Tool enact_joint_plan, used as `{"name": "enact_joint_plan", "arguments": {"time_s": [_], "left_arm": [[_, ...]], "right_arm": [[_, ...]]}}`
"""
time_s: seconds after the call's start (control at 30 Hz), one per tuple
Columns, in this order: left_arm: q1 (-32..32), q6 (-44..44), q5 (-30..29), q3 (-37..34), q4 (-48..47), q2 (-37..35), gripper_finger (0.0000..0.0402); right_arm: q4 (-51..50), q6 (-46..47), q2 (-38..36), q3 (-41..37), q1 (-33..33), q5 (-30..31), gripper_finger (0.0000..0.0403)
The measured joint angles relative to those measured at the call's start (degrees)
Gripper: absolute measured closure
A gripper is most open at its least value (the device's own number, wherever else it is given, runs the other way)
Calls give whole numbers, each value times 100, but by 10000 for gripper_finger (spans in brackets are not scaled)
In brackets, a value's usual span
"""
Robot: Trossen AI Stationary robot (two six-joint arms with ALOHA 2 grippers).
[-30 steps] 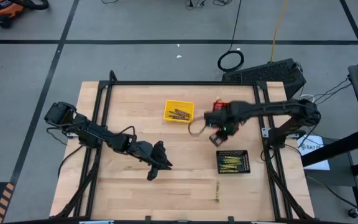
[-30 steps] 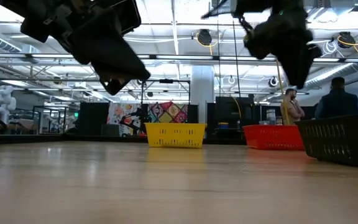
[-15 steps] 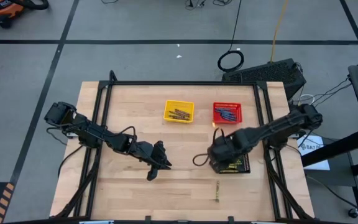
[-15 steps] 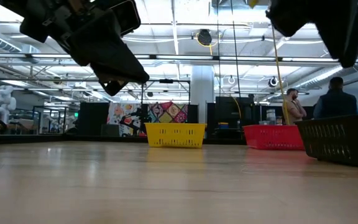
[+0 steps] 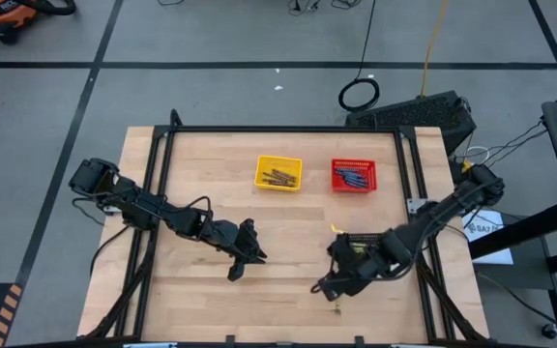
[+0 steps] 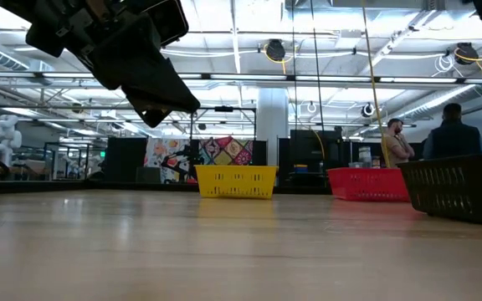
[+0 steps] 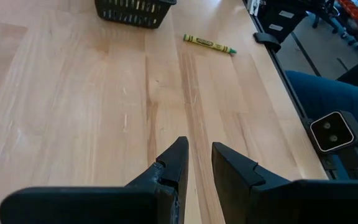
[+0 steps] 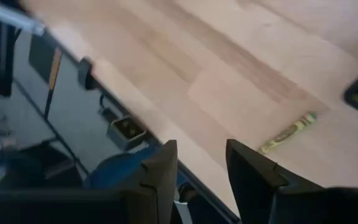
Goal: Sort crayons
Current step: Put the green crayon into the black bin
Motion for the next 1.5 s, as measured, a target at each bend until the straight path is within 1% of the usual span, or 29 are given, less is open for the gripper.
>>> {"name": "enact_joint_plan", "arguments": {"time_s": [0.1, 0.13, 0.23, 0.3, 0.5, 0.6, 0.8, 0.93, 1.0, 1.27, 1.33, 1.5], "left_arm": [[1, 7, -1, 0, 2, 0, 327], [1, 5, 1, 0, 2, 0, 327], [1, 5, 1, 0, 6, 0, 327], [1, 5, 1, 0, 16, 0, 327], [1, 5, 1, 0, 20, 0, 327], [1, 6, 1, 0, 20, 0, 327], [1, 5, 1, 0, 22, 0, 327], [-7, -4, 1, 0, 22, 0, 327], [-10, -1, 1, 0, 25, 0, 327], [-10, -1, 1, 0, 26, 0, 327], [-10, 1, 1, 0, 24, 0, 327], [-10, 1, 1, 0, 23, 0, 327]], "right_arm": [[126, -134, 0, 0, 62, 6, 279], [112, -20, 0, 0, 70, 24, 279], [97, 460, 67, 0, 128, 328, 280], [63, 704, 193, 2, 171, 469, 281], [96, 1271, 799, 2, 348, 442, 295], [315, 1511, 1022, 2, 435, 442, 302], [1147, 1185, 1204, 2, 492, 435, 307], [1266, 1000, 1279, 2, 491, 419, 308], [1128, 1138, 1276, 2, 514, 425, 309], [-116, 2517, 1276, 2, 732, 497, 314], [-243, 2701, 1276, 0, 772, 600, 314], [-267, 2861, 1318, 0, 815, 612, 314]]}}
